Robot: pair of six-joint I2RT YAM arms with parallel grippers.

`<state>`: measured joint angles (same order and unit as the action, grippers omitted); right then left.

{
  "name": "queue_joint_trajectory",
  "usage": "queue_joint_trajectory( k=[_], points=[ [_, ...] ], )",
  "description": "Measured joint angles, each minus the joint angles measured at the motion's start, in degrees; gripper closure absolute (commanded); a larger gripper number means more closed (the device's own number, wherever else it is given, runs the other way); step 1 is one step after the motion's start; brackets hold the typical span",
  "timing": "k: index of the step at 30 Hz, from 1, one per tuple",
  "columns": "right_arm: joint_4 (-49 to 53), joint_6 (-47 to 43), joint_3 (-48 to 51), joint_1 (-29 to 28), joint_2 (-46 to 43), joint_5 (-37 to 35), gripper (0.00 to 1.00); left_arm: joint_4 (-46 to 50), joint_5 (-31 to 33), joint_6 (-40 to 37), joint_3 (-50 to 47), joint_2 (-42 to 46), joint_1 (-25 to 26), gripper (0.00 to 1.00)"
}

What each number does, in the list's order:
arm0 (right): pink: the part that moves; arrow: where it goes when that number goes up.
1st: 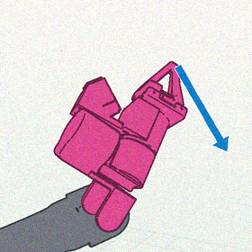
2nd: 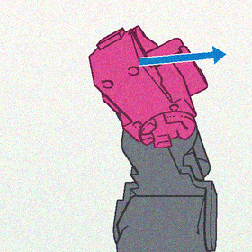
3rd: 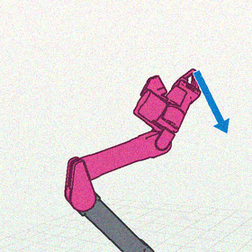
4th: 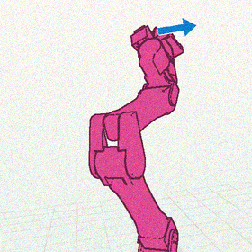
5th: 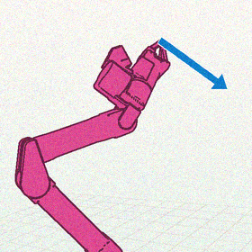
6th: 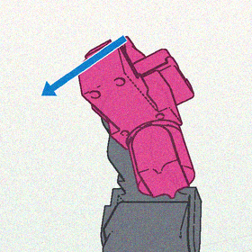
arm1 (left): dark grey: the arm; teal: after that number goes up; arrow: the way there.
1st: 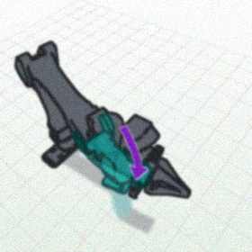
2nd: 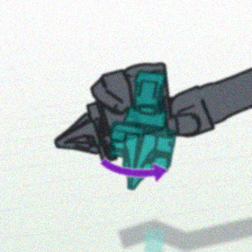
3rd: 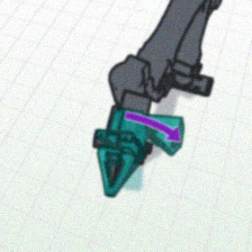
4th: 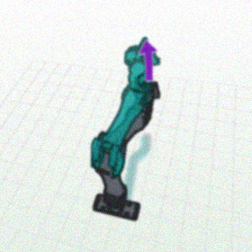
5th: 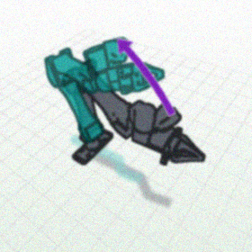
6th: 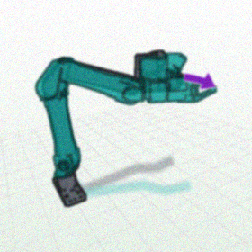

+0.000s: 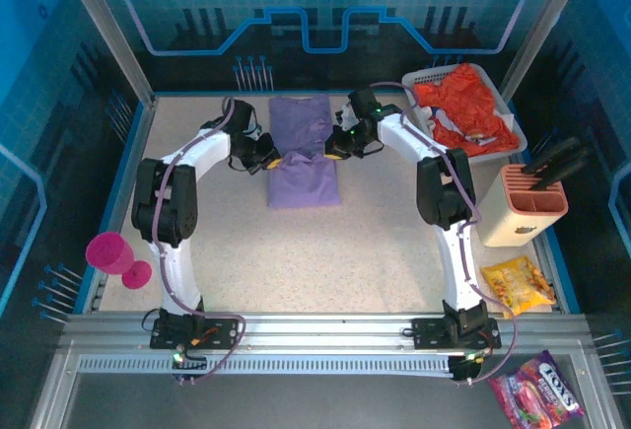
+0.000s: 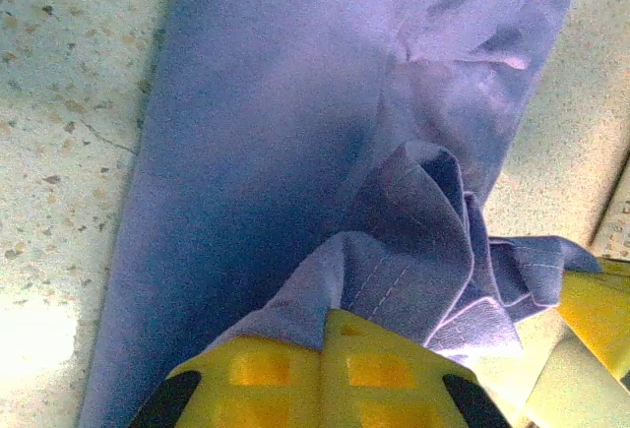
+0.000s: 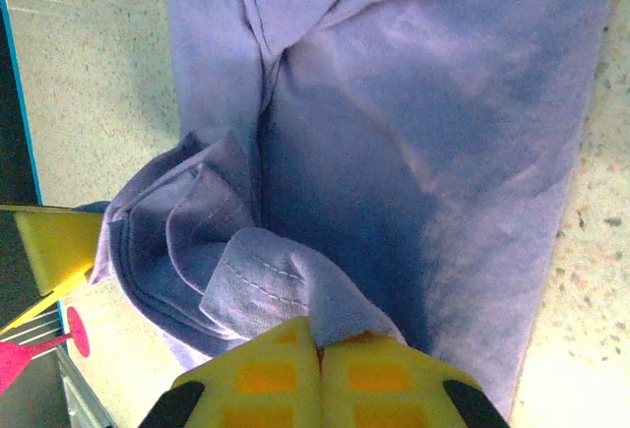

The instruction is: Fold and stack the t-shirts

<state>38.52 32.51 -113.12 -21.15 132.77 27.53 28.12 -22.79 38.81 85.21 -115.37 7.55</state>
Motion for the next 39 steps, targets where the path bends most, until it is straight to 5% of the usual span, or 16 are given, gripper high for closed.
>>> queue_joint_trajectory(
  k=[9, 16, 21, 28, 39],
  points=[
    [-0.92, 1.09, -1.33, 0.66, 4.44, 0.42, 0.97, -1.44, -1.03, -0.2, 2.91, -4.76, -0.7, 0.95],
    [-3.15, 2.25, -2.1, 0.98, 6.36, 0.52, 0.8, -3.08, -1.66, -0.98, 4.46, -7.48, -1.31, 0.57],
    [-5.68, 3.5, -2.01, 1.62, 6.32, 0.39, 0.39, -3.06, -1.75, -2.43, 6.78, -7.48, -2.1, 0.46],
    [-8.85, 3.1, 3.21, 2.25, 0.37, 1.79, 0.05, -3.56, -2.62, -3.37, 5.66, -1.64, -3.06, 0.42],
    [-21.44, 7.56, 24.11, 0.81, -17.09, 10.43, 0.07, -12.04, -7.15, -0.22, -13.57, 15.08, 0.35, 0.39]
  ],
)
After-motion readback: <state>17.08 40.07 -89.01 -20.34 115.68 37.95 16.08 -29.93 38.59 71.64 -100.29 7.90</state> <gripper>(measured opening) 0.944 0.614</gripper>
